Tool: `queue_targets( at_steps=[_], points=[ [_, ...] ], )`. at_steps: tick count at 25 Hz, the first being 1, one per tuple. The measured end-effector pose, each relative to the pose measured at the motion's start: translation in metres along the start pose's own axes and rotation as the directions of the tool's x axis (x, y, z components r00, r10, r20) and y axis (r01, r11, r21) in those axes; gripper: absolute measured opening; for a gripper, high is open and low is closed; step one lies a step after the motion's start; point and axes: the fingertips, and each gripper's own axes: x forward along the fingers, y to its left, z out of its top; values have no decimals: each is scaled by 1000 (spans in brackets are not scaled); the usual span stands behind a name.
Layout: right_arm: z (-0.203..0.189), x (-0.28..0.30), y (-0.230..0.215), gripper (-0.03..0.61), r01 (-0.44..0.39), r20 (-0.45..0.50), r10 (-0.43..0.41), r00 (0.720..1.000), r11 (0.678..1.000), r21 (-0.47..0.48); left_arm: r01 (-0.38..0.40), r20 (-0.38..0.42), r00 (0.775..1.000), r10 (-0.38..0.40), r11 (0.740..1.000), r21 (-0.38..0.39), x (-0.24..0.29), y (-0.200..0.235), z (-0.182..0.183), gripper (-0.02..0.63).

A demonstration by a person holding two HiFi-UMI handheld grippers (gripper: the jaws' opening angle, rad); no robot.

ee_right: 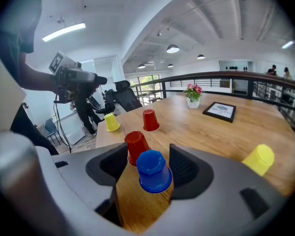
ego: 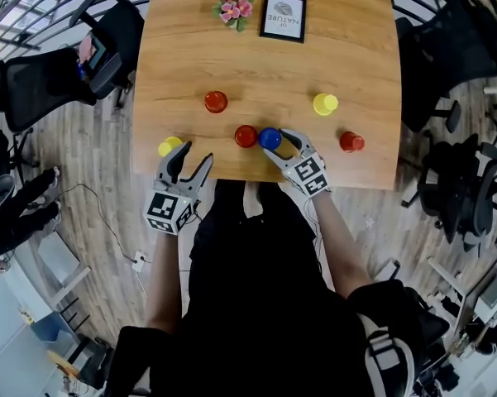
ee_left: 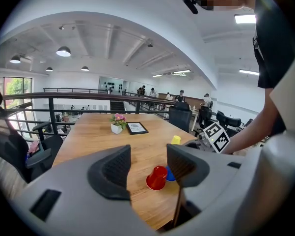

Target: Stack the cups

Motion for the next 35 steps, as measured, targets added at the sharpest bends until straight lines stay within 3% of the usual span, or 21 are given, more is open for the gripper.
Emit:
queue_targets(
  at_steps=[11, 20, 35],
  points=[
    [-25, -44, -28, 273, 94, -19, -93, 995, 994, 52, 71, 0, 997, -71, 997, 30, 26, -30, 6, 253],
    [-48, -89, -71, 262, 219, 0, -221, 975, 967, 126, 135, -13, 991, -135, 989, 54, 54, -66, 7, 253],
    [-93, -160, -135, 261, 420, -50, -419, 907, 885, 202, 204, -32, 979, -202, 975, 86, 94, -103, 15, 253]
  ],
)
